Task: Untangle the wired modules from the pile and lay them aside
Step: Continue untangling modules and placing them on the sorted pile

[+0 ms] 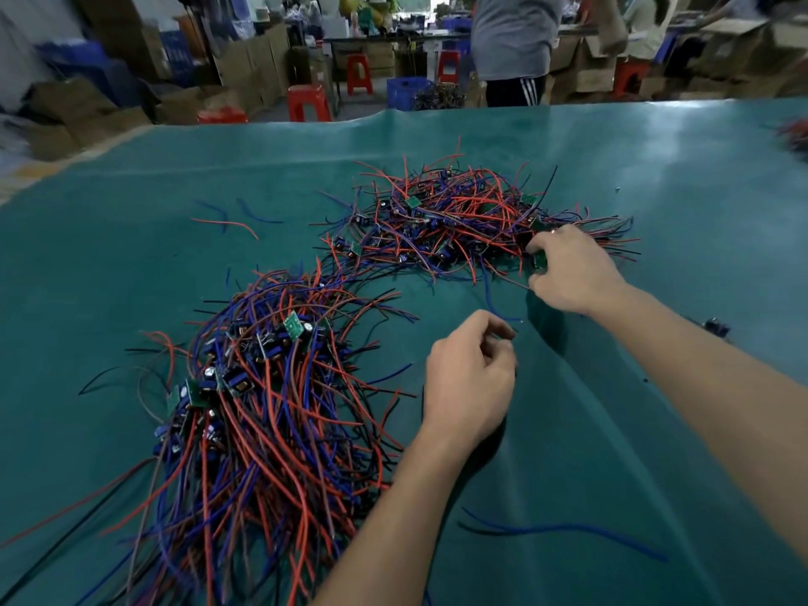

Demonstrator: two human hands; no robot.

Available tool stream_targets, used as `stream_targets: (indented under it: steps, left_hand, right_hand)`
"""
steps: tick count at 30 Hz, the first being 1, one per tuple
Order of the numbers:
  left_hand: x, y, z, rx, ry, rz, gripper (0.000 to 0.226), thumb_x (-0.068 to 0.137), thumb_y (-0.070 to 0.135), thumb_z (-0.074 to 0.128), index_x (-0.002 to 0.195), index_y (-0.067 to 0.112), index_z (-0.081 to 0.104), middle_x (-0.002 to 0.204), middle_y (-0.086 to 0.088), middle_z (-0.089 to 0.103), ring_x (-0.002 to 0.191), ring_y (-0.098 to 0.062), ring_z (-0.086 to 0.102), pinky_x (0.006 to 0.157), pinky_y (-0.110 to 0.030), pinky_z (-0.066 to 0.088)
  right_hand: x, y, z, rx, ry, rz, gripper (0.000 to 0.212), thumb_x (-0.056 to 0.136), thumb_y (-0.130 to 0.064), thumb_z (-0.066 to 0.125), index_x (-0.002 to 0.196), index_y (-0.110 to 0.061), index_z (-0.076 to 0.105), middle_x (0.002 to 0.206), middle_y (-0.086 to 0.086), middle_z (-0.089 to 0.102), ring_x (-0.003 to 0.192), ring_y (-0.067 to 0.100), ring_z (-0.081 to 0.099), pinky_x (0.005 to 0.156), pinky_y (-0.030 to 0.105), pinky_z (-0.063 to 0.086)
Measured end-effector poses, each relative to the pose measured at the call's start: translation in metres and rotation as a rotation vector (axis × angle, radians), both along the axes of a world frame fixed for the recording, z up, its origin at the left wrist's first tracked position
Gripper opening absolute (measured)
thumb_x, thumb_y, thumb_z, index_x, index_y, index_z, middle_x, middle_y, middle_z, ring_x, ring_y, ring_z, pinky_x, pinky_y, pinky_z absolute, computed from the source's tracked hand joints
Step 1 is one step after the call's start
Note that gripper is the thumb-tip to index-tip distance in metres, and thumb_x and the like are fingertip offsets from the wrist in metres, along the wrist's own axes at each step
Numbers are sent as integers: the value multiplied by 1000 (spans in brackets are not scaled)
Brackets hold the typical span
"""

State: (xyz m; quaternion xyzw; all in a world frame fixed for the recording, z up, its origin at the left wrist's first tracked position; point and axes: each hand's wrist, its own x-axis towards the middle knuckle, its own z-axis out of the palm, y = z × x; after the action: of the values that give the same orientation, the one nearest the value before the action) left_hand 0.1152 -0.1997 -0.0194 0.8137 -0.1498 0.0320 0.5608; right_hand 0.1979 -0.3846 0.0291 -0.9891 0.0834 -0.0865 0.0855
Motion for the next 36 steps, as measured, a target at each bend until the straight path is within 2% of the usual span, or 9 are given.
stream_targets:
  steps: [7,11,13,15,18,21,25,30,36]
  left_hand:
    - [0,0,0,4,2,-7,13,89,18,50,89,26,61,69,5,70,71,-14,66,71,-36,54]
    - [0,0,1,7,11,-5,13,89,18,50,89,26,61,69,5,70,69,-14,65,70,-36,54]
    - [0,0,1,19,13,-2,13,90,18,50,90,26,60,69,4,71,69,-16,64,70,-36,54]
    - [1,0,0,31,17,7,13,90,18,50,91,27,60,69,4,71,68,-16,64,69,-34,53]
    - [0,0,1,-28,23,12,11,94,23,49,89,27,59,68,9,71,65,-7,63,66,-29,49]
    - [-1,0,4,-110,23,29,25,98,39,40,91,25,59,68,10,71,64,-7,63,71,-36,52]
    - [-3,1,5,-184,25,37,43,101,51,28,92,24,60,70,7,72,68,-13,62,78,-46,54]
    - [-4,1,7,-257,84,22,55,100,59,23,94,23,65,74,1,75,61,-11,60,64,-37,48]
    - [-6,2,11,-296,100,-12,58,104,55,25,97,19,70,83,0,77,74,-13,69,62,-25,47]
  right_hand:
    - [3,-2,2,19,-62,-33,40,88,-10,66,126,-18,68,130,18,63,122,39,55,98,41,47]
    - [-7,-4,7,166,-204,-54,13,85,-23,77,97,-25,73,99,10,73,102,35,64,88,39,52]
    - [-15,-5,12,302,-292,-101,15,81,-32,83,81,-28,68,80,6,72,87,29,67,84,39,54]
    - [-26,-3,17,529,-323,-111,20,79,-27,85,76,-24,66,74,7,72,74,24,69,79,38,56]
    - [-53,9,30,1168,-280,-68,20,85,-7,79,80,-14,61,72,10,69,57,19,68,58,29,57]
    - [-83,23,42,1718,-184,-11,12,86,-5,71,89,-12,61,68,4,69,65,19,74,56,21,57]
    - [-108,36,42,2099,-95,61,21,75,-9,66,94,-1,72,81,8,74,80,17,77,61,17,57]
    - [-117,47,28,2220,56,212,33,83,-4,56,110,4,74,88,10,74,86,20,77,71,25,62]
    - [-115,49,24,2222,-20,236,24,85,-6,57,97,-5,78,90,12,74,88,23,77,74,30,62]
